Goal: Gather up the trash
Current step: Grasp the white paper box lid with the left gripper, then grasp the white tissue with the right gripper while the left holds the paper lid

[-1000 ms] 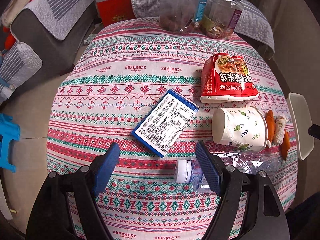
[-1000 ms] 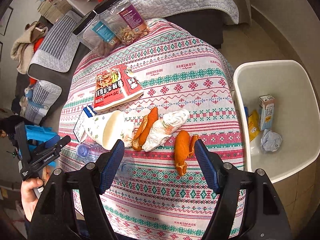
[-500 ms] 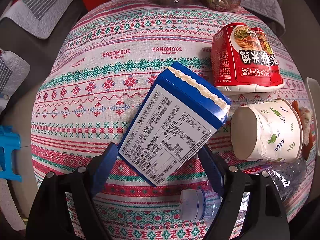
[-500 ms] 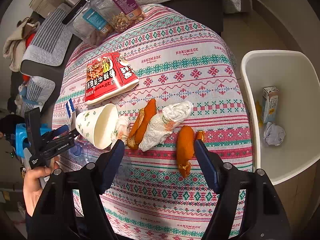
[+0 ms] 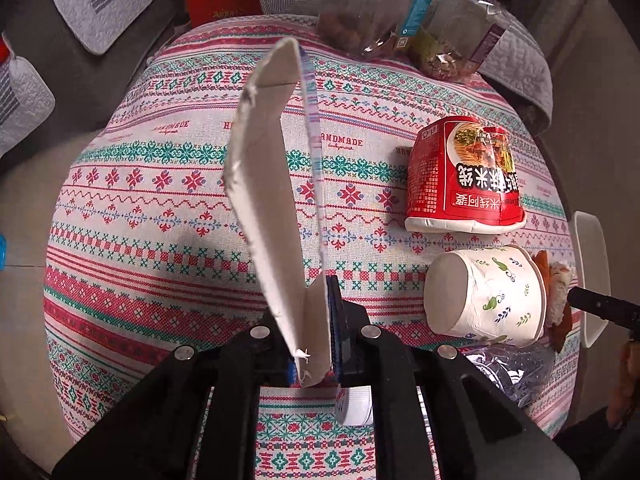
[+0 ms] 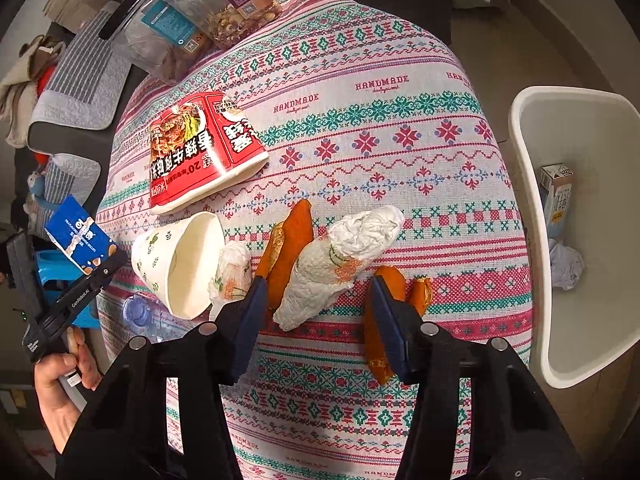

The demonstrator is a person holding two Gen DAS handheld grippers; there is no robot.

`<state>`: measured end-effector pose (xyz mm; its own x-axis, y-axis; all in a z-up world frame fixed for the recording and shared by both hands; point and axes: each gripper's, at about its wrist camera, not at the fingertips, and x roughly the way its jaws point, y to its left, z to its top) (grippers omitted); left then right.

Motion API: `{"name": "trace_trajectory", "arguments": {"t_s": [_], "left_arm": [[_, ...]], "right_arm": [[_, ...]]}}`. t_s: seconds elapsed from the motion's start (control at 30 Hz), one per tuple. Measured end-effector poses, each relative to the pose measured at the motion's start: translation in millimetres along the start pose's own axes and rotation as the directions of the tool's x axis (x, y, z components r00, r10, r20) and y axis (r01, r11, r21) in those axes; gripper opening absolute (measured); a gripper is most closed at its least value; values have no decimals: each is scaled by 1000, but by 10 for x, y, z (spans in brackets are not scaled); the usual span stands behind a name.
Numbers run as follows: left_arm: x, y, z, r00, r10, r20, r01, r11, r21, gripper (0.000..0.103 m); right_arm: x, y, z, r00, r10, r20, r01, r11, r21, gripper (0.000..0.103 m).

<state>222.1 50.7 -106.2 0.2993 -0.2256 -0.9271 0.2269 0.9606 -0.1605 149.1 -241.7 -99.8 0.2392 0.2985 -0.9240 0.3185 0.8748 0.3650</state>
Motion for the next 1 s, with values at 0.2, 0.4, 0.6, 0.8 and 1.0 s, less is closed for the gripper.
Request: {"name": "trace_trajectory", "arguments": {"t_s": [0.2,0.4,0.6,0.8,1.0], "left_arm": [[-265,-14,10,996,-71,52,72,997,-21,12],[-466,-168,-59,992,-99,82,99,995,14,12],[-581,-362,-116,988,-123,97,119,991,54,12],[-637,-549,-143,985,-141,97,132,987,96,12],[-685,-689,-160,985,-150,85,139,982,125,12]], "right_arm": [[101,-28,83,1000,10,17,-11,999,43,44],[35,23,108,999,7,48,-8,1000,21,24],[-82,-24,110,996,32,77,-36,999,41,11],[4,-39,91,998,-29,57,26,999,45,55],[123,20,96,998,-38,47,38,999,2,29]]}}
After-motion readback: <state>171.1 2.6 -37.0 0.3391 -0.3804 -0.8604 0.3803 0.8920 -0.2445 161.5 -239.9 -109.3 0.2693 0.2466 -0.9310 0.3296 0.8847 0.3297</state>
